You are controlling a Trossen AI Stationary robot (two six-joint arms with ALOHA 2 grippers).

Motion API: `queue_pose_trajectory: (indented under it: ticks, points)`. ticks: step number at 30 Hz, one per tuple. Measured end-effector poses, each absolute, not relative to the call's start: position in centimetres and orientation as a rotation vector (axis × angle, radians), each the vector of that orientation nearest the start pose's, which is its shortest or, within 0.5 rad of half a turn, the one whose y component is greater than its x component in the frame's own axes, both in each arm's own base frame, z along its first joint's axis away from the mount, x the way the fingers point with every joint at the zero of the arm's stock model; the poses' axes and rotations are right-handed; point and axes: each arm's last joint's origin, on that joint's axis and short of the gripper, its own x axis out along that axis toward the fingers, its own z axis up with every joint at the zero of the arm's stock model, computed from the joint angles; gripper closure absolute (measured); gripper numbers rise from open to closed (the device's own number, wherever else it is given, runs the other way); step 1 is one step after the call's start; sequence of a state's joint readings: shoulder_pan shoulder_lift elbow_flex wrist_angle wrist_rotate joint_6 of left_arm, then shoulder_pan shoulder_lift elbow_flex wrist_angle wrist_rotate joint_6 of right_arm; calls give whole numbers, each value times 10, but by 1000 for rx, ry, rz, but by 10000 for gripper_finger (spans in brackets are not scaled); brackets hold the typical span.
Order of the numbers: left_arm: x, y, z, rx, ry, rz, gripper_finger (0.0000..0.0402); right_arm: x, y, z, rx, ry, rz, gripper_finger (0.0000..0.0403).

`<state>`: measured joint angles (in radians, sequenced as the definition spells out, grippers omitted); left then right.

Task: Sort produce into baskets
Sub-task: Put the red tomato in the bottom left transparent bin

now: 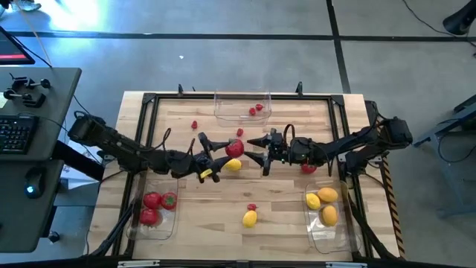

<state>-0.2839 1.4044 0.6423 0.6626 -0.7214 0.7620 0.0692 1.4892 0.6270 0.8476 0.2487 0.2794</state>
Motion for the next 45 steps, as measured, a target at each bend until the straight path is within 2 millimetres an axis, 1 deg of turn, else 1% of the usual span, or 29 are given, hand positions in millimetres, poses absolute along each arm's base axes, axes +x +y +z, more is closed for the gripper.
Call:
queue_pose_trajectory:
  ticks: [3,5,7,10,12,14,16,18,20,24,28,30,33,39,42,45]
  points:
    - [266,-68,234,844,301,338,201,297,13,221,256,-2,-183,163]
    - [255,-73,242,839,300,305,201,296,13,221,250,15,-189,163]
    - [243,-77,251,810,300,278,201,294,12,220,244,39,-215,163]
    - [225,-82,265,744,347,222,201,293,11,218,234,68,-249,163]
    - [213,-84,276,677,378,163,201,293,10,217,230,77,-262,163]
    - [200,-87,283,618,423,77,202,293,10,216,228,80,-272,163]
    - [189,-92,288,554,485,-61,202,293,10,216,223,80,-279,163]
    - [177,-97,288,480,579,-200,202,293,9,216,209,81,-282,163]
    - [167,-102,292,363,670,-275,202,293,8,216,203,82,-286,163]
    - [149,-111,295,93,863,-343,202,293,3,215,201,90,-301,163]
    - [133,-122,291,-185,1076,-411,202,293,0,214,200,100,-313,163]
    - [128,-125,285,-269,1166,-392,202,293,-1,214,199,102,-316,163]
    - [123,-127,270,-296,1244,-348,202,293,-1,214,199,103,-314,163]
    - [121,-127,239,-267,1305,-314,202,293,0,214,199,104,-309,163]
    - [121,-128,229,-265,1340,-306,202,293,0,214,200,103,-308,163]
    - [123,-129,224,-294,1364,-269,200,293,-2,215,200,103,-312,163]
